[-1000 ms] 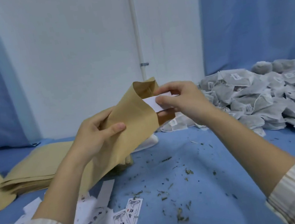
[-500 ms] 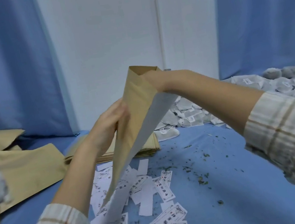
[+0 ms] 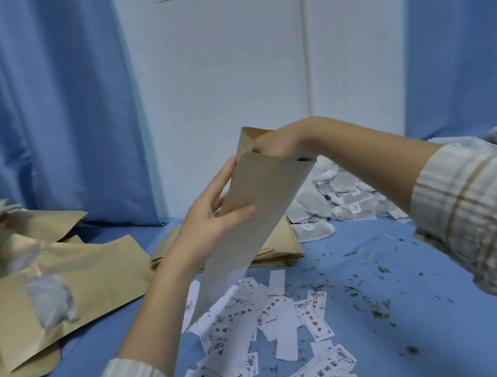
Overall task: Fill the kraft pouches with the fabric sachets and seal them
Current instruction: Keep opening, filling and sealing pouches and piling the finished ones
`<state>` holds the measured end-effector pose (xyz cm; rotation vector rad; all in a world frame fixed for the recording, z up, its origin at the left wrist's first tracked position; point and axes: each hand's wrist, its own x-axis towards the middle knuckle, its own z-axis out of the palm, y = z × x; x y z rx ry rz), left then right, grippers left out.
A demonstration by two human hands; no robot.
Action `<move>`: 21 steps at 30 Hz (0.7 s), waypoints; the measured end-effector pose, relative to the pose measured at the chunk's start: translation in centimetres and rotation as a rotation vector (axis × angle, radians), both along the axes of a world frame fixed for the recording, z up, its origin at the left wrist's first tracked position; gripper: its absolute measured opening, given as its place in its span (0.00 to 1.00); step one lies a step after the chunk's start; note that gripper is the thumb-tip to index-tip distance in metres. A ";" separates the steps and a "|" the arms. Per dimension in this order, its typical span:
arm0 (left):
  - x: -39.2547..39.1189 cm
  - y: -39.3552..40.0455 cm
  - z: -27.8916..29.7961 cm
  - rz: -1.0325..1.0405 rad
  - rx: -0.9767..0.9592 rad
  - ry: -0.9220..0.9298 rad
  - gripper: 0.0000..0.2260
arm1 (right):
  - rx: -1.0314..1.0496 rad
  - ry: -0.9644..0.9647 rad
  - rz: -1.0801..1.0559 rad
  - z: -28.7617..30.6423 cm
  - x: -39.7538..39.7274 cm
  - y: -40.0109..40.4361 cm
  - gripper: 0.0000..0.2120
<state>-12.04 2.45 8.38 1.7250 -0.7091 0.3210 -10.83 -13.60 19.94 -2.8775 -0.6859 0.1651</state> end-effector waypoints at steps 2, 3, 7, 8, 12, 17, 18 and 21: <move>0.1 1.3 0.1 -0.074 -0.065 0.081 0.26 | 0.123 0.137 0.046 0.3 0.2 -0.7 0.10; 0.2 1.8 0.3 -0.099 -0.101 0.125 0.22 | 0.181 0.185 0.071 0.6 0.3 -1.1 0.12; 0.3 2.5 0.4 -0.129 -0.193 0.253 0.14 | 0.211 0.109 0.125 0.9 0.2 -1.2 0.14; 0.3 2.4 0.4 -0.109 -0.200 0.258 0.15 | 0.161 0.055 0.123 0.8 0.2 -0.7 0.14; 0.4 1.8 0.2 -0.080 -0.259 0.293 0.18 | 0.098 0.032 0.101 -0.3 0.6 1.4 0.11; 0.9 1.7 -0.5 -0.053 -0.341 0.299 0.17 | 0.074 0.172 -0.091 -0.6 0.5 1.6 0.04; 1.0 1.7 -0.6 -0.064 -0.345 0.310 0.17 | 0.011 0.176 -0.132 -0.6 0.5 1.6 0.04; 1.1 1.9 -1.0 -0.109 -0.351 0.363 0.15 | -0.160 0.172 -0.181 -0.5 0.4 1.8 0.13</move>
